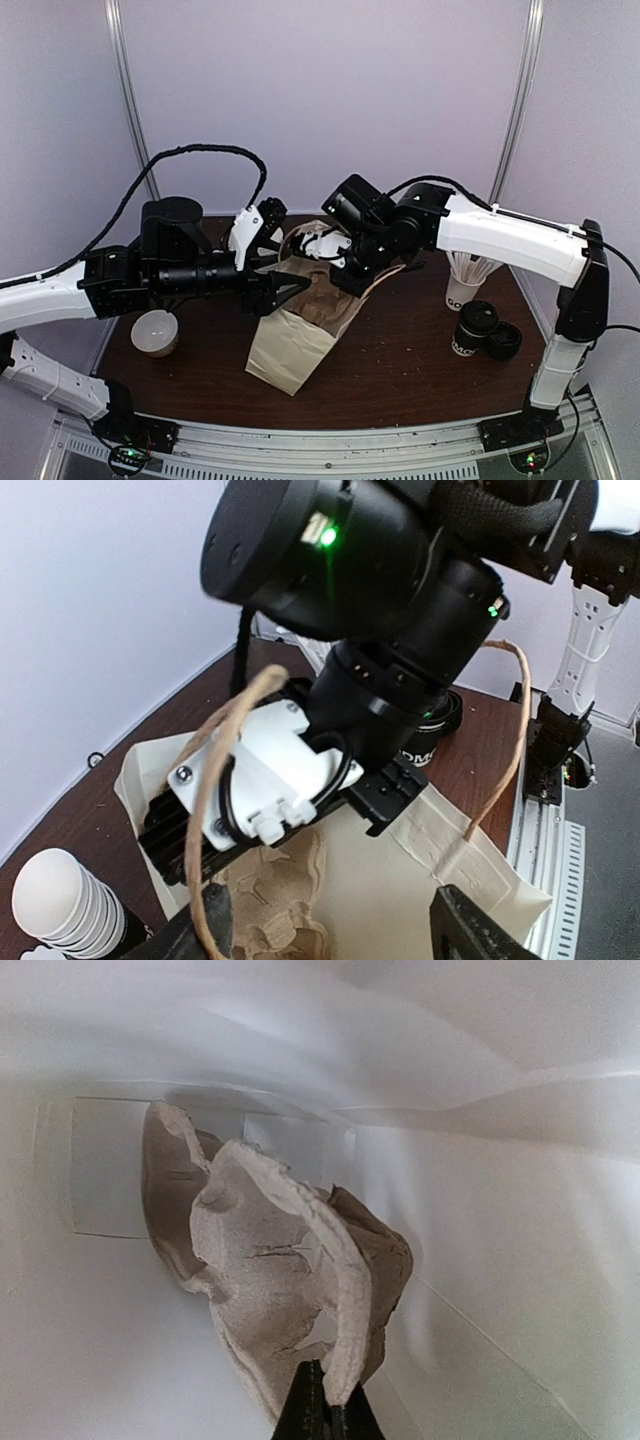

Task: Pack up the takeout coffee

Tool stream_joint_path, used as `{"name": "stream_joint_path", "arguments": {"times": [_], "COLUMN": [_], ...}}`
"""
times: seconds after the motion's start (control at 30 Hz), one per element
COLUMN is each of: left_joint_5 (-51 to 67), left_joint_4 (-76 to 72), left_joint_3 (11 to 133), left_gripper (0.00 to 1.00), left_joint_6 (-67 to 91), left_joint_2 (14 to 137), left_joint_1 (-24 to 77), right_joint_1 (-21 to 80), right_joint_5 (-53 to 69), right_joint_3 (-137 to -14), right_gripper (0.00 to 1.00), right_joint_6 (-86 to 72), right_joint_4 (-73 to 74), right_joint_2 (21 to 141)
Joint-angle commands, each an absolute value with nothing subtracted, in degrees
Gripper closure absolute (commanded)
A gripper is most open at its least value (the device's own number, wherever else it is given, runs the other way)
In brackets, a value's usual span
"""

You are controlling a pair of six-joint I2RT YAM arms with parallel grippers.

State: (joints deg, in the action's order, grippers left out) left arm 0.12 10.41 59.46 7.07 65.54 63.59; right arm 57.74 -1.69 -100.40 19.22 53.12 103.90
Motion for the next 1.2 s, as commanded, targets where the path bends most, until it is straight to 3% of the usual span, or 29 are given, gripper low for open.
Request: {"name": "stream_joint_path", "arguments": {"times": [0.0, 0.27, 0.5, 0.83, 0.93, 1.03, 1.17], "left_joint_5": [-4.8, -12.4, -21.2, -21.8, -20.2, -17.0, -13.8], "left_joint_4": [6.1, 3.9, 1.8, 2.5, 1.2, 1.5, 3.2], "left_joint_3": [59.1, 60.1, 59.9, 62.1, 62.2, 63.7, 66.3], "left_gripper": [0.29, 0.34, 0.62, 0.79, 0.76, 0.58, 0.49], "left_joint_6": [6.2, 5.1, 3.3, 2.7, 2.6, 2.4, 1.9], "left_joint_2": [66.4, 67.8, 68.0, 69.0, 68.7, 68.9, 70.4], "left_joint_1": [63.5, 63.5, 63.4, 62.0, 61.9, 61.9, 62.0], "right_joint_1": [57.4, 57.4, 57.4, 57.4, 57.4, 57.4, 57.4], "right_joint_5": [-1.3, 1.1, -2.7, -4.8, -4.1, -3.5, -2.6], "right_joint_3": [-102.8, -106.2, -111.6, -115.7, -114.9, -114.6, -113.9], "right_gripper": [1.0, 1.0, 1.0, 1.0, 1.0, 1.0, 1.0], "right_joint_6": [19.3, 19.0, 21.2, 22.4, 22.1, 21.9, 21.8], "right_joint_4": [53.9, 57.2, 58.4, 59.8, 59.9, 60.1, 60.4], "right_joint_2": [99.9, 97.8, 94.2, 94.2, 94.3, 94.2, 93.9]}}
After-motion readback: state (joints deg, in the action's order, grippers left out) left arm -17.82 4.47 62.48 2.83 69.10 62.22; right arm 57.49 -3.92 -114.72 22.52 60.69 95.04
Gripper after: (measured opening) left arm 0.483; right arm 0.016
